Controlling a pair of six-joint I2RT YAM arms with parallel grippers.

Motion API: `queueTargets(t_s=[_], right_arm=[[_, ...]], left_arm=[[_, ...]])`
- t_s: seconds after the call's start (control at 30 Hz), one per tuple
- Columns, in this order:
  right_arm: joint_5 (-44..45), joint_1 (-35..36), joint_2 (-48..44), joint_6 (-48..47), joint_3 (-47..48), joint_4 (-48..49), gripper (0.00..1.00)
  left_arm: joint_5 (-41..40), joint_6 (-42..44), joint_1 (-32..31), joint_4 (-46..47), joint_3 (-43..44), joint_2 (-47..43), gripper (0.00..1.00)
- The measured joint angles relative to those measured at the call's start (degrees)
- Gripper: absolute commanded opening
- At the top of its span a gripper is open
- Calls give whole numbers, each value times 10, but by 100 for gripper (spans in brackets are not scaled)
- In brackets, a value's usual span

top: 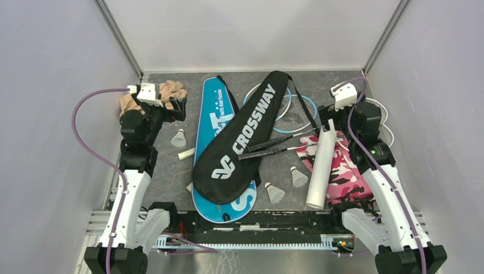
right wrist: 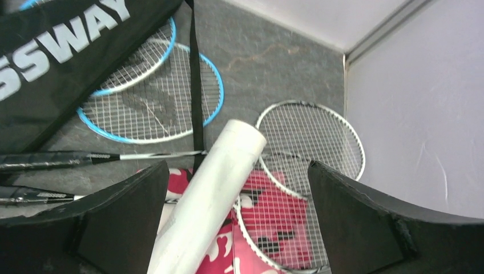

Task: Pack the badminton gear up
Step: Open the lid of the shuttle tube.

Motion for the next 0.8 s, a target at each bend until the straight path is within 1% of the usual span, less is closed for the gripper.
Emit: queueTargets(t_s=[0.17, 0.3, 0.47, 0.8], right_arm=[[45, 0, 21, 27, -14, -22, 98], [67, 0, 31, 56, -53, -22, 98], [82, -1, 47, 93, -99, -17, 98], [74, -21, 109, 157, -126, 3, 98]], left_arm=[[12, 0, 0, 0, 0, 2, 100], [14, 0, 1, 0, 0, 6, 100], [25, 0, 2, 0, 0, 11, 100], [29, 0, 2, 0, -1, 21, 100]])
